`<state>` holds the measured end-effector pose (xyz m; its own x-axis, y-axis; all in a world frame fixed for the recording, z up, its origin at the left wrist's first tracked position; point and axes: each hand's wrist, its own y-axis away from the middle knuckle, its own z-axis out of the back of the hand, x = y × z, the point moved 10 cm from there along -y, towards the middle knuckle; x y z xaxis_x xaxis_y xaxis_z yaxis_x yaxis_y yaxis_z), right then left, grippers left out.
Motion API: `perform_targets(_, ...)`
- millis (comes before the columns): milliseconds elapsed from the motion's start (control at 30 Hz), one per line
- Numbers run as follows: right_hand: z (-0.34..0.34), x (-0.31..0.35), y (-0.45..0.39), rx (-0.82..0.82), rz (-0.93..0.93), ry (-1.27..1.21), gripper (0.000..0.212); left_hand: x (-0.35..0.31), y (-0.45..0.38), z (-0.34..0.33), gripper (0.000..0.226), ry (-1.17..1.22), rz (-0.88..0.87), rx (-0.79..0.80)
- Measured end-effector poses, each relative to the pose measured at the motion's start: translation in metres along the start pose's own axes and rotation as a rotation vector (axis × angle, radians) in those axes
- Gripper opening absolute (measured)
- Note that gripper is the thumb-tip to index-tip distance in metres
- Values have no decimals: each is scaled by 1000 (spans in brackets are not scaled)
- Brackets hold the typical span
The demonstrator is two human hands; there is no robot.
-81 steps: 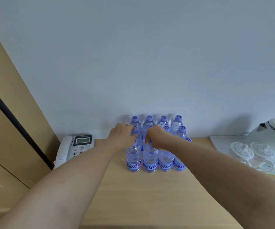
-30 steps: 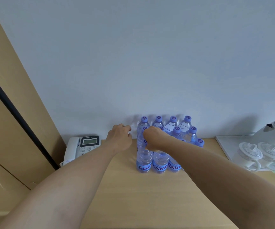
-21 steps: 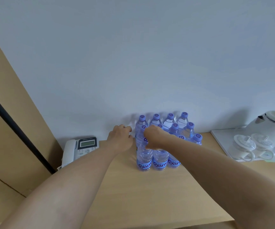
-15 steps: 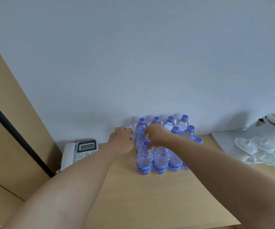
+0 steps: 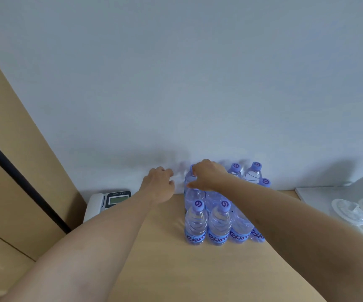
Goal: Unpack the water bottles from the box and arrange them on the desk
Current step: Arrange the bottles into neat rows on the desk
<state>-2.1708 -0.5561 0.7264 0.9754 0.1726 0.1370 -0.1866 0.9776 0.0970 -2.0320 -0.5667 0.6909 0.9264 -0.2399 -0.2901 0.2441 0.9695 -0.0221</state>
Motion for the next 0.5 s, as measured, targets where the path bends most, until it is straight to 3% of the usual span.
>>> perform_targets(100,-14,-2,-6,33,-11,39,41,-1,-5,0,38,15,-3,2)
perform_targets(500,-27,14,-19,180,120,160,44,1,-19,-5,37,19,-14,9)
